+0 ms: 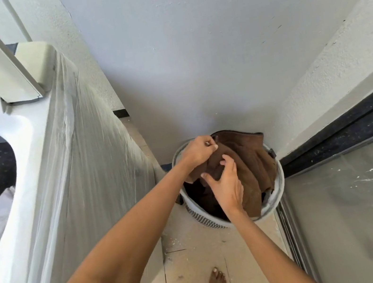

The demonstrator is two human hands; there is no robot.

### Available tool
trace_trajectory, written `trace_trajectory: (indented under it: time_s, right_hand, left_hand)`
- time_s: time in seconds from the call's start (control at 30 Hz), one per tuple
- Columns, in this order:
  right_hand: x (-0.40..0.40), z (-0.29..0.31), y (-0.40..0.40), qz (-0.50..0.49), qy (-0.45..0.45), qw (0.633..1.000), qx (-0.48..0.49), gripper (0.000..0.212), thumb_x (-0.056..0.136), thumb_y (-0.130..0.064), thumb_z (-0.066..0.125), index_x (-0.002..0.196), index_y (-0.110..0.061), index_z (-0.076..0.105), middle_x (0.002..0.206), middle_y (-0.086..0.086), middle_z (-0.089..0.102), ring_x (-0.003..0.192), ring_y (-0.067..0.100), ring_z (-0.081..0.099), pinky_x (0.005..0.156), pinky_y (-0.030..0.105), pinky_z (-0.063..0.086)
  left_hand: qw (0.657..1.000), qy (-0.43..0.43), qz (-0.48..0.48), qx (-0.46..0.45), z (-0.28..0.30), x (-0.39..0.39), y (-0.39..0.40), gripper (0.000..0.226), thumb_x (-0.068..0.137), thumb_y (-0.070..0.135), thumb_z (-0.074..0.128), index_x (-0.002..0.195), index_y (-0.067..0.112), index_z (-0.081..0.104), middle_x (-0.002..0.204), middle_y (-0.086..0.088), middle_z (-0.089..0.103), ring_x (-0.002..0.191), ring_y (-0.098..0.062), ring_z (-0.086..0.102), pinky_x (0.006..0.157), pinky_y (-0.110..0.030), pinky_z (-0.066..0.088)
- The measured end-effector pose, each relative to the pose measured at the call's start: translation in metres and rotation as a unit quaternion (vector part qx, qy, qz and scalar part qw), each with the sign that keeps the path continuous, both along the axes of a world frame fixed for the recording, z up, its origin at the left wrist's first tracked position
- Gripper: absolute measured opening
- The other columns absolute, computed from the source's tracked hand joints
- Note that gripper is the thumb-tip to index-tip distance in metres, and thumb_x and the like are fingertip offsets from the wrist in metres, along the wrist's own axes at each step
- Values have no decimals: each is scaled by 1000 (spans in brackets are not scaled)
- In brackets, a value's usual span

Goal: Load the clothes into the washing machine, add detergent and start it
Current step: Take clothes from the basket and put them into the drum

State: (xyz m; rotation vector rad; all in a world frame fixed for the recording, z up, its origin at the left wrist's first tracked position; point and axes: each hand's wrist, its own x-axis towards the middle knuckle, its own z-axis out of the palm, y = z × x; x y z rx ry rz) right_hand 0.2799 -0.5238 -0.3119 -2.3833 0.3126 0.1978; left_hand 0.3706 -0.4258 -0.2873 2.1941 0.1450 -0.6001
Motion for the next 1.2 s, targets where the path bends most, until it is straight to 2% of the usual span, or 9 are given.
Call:
trace_trajectory:
  time_s: [0.17,0.3,0.43,0.57,0.73,0.83,0.93,1.07,1.2]
  right_hand:
    - [18,-2,-7,0,-14,999,-50,87,79,-46,70,146,-26,19,99,-3,70,90,24,67,67,34,46]
    - [31,-9,-18,49,-17,991,-121,32,87,-47,57,107,-22,55,92,10,72,93,36,65,68,37,46]
    - [38,-16,-32,-18,48,998,48,28,87,-49,56,84,-22,62,68,3,71,79,27,68,73,40,53]
    - [44,-13,-46,-67,131,963,228,29,90,-37,61,102,-11,67,61,7,66,57,17,63,58,30,55]
    - [53,-7,-56,-5,173,977,127,48,88,-40,61,123,-10,49,88,8,66,70,22,66,65,38,57]
    - [47,9,-61,83,8,992,-96,78,80,-42,71,141,-20,28,131,11,44,109,30,57,77,41,52]
    - [43,26,-56,213,-76,963,-145,83,80,-44,69,147,-27,22,139,4,36,108,22,58,70,35,52]
    - [43,24,-55,137,-75,987,-24,27,84,-46,64,104,-28,58,92,-10,65,79,17,67,65,33,49]
    - [49,54,-44,125,-155,978,64,26,87,-38,62,78,-15,58,60,-11,55,58,4,66,52,25,44]
  left_hand:
    - [994,-13,-112,-9,4,-5,19,16,89,23,63,100,14,71,100,-3,69,85,-11,57,71,-20,39]
    - [985,-81,-148,33,-1,-14,28,26,84,35,68,105,22,71,102,5,70,93,-10,61,77,-24,44]
    - [992,-45,62,-97,-24,-44,34,59,81,45,68,128,16,48,129,-1,53,122,-13,48,99,-29,40]
    - [997,47,-20,-57,-57,-72,38,94,71,65,66,145,22,29,147,-1,35,134,-18,35,111,-40,33]
    - [993,-85,74,44,-67,-61,18,26,92,19,52,114,23,64,115,-1,67,108,-22,60,87,-37,49]
    - [979,-139,81,126,-59,-50,10,25,98,28,45,109,21,67,104,-4,72,98,-26,64,79,-34,45]
    - [963,-200,-25,178,-48,-44,5,27,98,24,43,113,22,65,105,-2,72,102,-23,63,97,-33,35]
    - [938,-241,-124,218,-36,-34,6,29,98,28,41,115,24,64,106,-1,72,106,-19,62,111,-35,19]
    - [963,-235,-71,109,-11,-33,13,29,94,39,51,111,20,65,105,0,71,105,-18,62,113,-38,16]
